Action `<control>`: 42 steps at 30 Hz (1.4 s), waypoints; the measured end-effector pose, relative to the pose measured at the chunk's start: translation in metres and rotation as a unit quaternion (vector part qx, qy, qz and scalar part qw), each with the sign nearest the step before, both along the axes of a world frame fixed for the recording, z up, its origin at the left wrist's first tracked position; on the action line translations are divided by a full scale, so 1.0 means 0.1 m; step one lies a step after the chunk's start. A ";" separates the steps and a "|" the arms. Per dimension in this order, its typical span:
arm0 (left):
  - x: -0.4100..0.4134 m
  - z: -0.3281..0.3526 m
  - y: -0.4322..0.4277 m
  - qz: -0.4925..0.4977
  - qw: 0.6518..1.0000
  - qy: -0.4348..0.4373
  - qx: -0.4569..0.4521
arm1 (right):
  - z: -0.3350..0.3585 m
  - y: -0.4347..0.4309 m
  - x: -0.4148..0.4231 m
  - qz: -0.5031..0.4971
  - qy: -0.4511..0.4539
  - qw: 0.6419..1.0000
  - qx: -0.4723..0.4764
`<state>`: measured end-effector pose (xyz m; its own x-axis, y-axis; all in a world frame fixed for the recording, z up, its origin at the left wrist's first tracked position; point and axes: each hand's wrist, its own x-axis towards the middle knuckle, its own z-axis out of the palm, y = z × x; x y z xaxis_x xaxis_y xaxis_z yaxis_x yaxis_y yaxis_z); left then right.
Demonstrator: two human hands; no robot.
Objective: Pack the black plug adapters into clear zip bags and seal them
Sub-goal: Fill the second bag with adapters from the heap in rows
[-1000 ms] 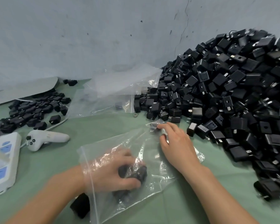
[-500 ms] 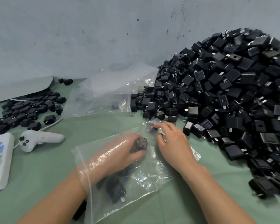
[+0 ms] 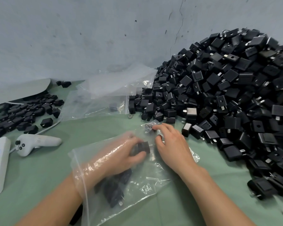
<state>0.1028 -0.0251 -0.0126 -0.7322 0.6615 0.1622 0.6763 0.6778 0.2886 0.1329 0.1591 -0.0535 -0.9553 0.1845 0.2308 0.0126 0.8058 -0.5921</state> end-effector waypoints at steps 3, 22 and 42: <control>0.01 0.01 0.00 -0.005 1.000 -0.028 0.009 | 0.00 0.00 0.00 0.002 -0.002 1.000 -0.003; 0.09 0.06 -0.03 0.035 0.996 -0.058 0.051 | 0.01 0.01 0.01 0.004 0.001 0.999 -0.031; 0.00 0.01 -0.02 -0.090 0.995 -0.007 -0.042 | 0.05 0.02 0.01 0.010 -0.009 0.998 -0.057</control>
